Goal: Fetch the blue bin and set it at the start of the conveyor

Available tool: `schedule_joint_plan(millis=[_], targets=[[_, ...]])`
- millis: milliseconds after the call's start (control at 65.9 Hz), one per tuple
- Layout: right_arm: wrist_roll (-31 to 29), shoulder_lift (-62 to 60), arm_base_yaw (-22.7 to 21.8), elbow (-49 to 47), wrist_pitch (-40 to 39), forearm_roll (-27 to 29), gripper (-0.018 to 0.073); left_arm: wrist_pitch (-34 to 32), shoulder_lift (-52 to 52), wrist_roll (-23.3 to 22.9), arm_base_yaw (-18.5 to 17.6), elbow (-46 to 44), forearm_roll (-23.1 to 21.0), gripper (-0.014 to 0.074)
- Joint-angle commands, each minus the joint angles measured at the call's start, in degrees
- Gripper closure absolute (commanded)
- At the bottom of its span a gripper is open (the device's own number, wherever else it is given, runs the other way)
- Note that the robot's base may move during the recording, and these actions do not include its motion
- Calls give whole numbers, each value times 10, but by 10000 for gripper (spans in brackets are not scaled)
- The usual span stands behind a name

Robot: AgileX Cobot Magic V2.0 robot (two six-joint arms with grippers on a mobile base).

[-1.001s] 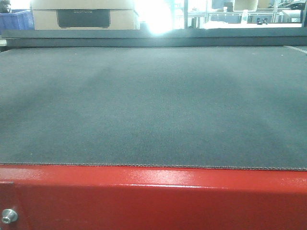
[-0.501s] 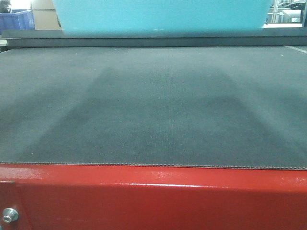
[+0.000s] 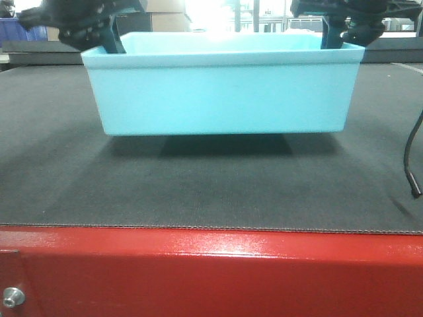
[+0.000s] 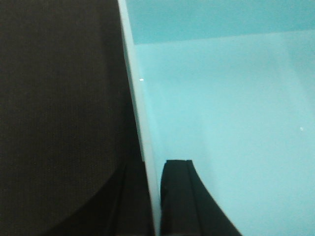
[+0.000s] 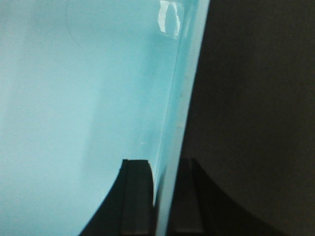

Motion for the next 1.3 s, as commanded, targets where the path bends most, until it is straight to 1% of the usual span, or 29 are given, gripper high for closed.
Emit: schedule_joint_plan(millis=[0,15,30,46,61,76,91,121,137,152,167,197,243,288,334,394,440,501,531,546,607,668,759,880,926,1017,1077,1153,1290], targets=[[-10,-9,-3,-5,-11,-9,413,-11,-7,5,1,-3,-3,506],[-10,-11,-3,-5,-11,-9,379,-11,-7,5,1,-3,-3,475],[-10,-12,-3,-5,-11,-9,343,-11,-8,5,1,-3,-3,423],[-10,-14,-3,-5,-11,-9,290,-11,-8,5,1,-3,-3,405],[-10,-15,-3,-5,-11,-9,254,-10,-8,5,1,-4,-3,367],[-10,-16,-3,-5,-11,-9,237,-10,-8,5,1,-4,-3,326],[-10,-18,-3,-5,-11,-9,203,-10,-9,5,1,-5,-3,262],[-10,-21,-3,-5,-11,-9,124,-7,-10,5,1,-5,-5,174],[-10,-23,-3,-5,-11,-9,97,-6,-12,5,1,-5,-6,129],[-10,-27,-3,-5,-10,-9,72,-6,-13,5,1,-5,-6,106],[-10,-29,-3,-5,-9,-9,50,-3,-15,5,1,-5,-7,39],[-10,-35,-3,-5,-7,-9,16,2,-18,5,1,-5,-7,-39],[-10,-44,-4,-5,-5,-9,-11,9,-27,5,1,-5,-8,-3],[-10,-56,-6,-5,-1,-9,-8,17,-35,5,1,-5,-8,29],[-10,-68,-9,-5,3,-9,10,25,-49,5,1,-5,-8,62],[-10,-89,-14,-5,8,-9,75,39,-69,5,1,-5,-6,118],[-10,-107,-18,-5,17,-9,159,53,-90,5,1,-5,2,169],[-10,-129,-27,-4,30,-10,304,69,-117,5,1,-5,20,253],[-10,-139,-32,-3,36,-10,377,80,-127,5,1,-4,30,305],[-10,-143,-36,-2,39,-10,433,83,-133,5,1,-3,35,328],[-10,-167,-48,12,38,-10,581,97,-155,5,3,5,61,420],[-10,-192,-62,37,29,-10,731,91,-177,5,12,28,66,545],[-10,-231,-84,93,3,-10,721,69,-208,5,30,71,58,711],[-10,-287,-100,189,-47,-31,721,33,-249,5,65,152,45,707],[-10,-307,-100,224,-73,-37,721,16,-267,5,81,188,43,707],[-10,-350,-100,302,-126,-37,721,-22,-303,5,100,260,43,707],[-10,-381,-100,359,-170,-37,721,-44,-328,5,108,299,43,707],[-10,-417,-100,428,-224,-37,721,-95,-368,5,117,372,43,707],[-10,-488,-100,529,-296,-50,721,-186,-458,5,117,478,39,707]])
